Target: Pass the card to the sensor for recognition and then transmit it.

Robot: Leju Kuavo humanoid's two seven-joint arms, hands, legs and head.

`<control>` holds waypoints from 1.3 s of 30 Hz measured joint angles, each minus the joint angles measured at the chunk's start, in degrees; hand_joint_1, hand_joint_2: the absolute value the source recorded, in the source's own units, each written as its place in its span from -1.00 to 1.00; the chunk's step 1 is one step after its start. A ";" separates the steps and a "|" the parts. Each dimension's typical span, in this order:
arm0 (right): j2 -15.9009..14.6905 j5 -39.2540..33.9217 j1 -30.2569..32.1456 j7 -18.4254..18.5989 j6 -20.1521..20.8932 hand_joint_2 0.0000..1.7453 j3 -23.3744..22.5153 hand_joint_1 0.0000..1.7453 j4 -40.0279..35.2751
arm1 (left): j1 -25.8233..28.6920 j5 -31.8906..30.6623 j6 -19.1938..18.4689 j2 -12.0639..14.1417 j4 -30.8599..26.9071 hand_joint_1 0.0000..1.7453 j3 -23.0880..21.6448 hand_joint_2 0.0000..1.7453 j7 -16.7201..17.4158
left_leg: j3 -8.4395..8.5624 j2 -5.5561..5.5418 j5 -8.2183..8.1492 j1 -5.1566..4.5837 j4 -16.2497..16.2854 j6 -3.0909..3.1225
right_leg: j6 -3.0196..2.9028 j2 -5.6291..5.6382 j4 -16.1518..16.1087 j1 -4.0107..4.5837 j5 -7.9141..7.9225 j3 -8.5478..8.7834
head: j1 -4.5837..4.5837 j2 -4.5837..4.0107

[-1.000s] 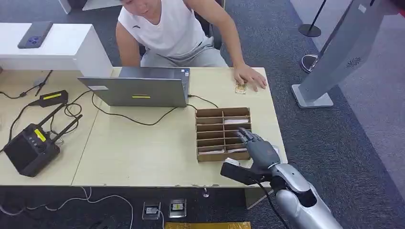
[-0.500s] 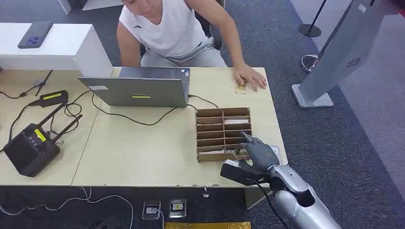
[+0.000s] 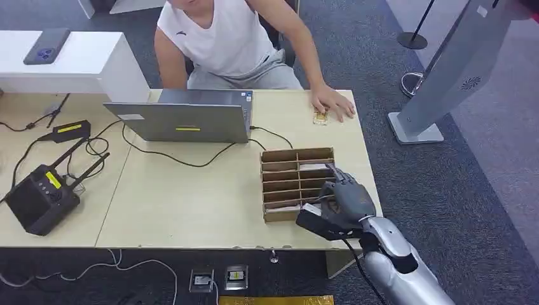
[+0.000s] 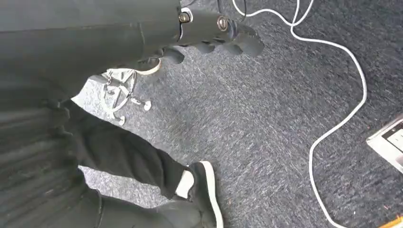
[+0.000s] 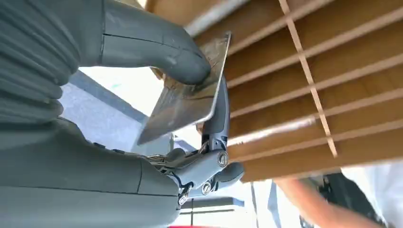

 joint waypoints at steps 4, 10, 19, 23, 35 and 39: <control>0.83 1.01 -0.70 -1.18 -3.22 1.00 -0.42 1.00 0.53 | 0.01 -0.64 0.00 -0.20 0.00 -1.00 0.13 1.00 0.00 | 0.00 0.00 0.00 0.00 0.00 0.00 | 0.00 0.00 0.00 0.00 0.00 0.00 | -0.02 0.00; 1.71 3.08 -5.56 -4.13 -5.82 1.00 -3.09 1.00 0.79 | -0.25 -2.10 -0.57 -0.46 -0.02 -1.00 0.35 1.00 0.00 | 0.03 0.02 0.01 0.00 0.01 0.00 | 0.01 0.01 0.00 0.00 0.02 0.00 | 0.00 0.00; 1.95 4.92 -14.30 -9.59 -7.50 1.00 -8.66 1.00 0.76 | 0.06 -3.65 -2.08 -0.81 -0.04 -1.00 0.33 1.00 0.00 | -0.01 0.02 0.01 -0.01 0.02 0.00 | 0.02 0.05 0.01 -0.01 0.03 -0.01 | -0.02 0.00; 2.60 5.07 -18.64 -11.98 -9.27 1.00 -9.38 1.00 3.15 | 0.36 -4.24 -2.69 -1.14 -0.04 -1.00 0.33 1.00 0.00 | -0.04 0.01 0.01 0.00 0.01 0.00 | 0.01 0.01 0.01 0.00 0.03 -0.03 | 0.00 0.00; 6.21 4.59 -28.43 -15.89 -17.99 1.00 -8.28 1.00 24.97 | -1.81 -6.69 -4.37 -1.46 -0.07 -1.00 0.26 1.00 -0.11 | -0.09 -0.17 0.07 0.02 0.02 -0.03 | 0.01 -0.20 0.02 0.02 0.03 -0.01 | 0.02 0.00; 7.10 4.70 -30.44 -15.72 -18.47 1.00 -8.02 1.00 31.64 | -3.26 -7.15 -5.16 -0.90 -0.11 -1.00 0.26 1.00 -0.11 | -0.08 -0.12 0.06 0.02 0.01 -0.04 | 0.01 -0.12 0.02 0.02 0.03 -0.01 | 0.00 0.00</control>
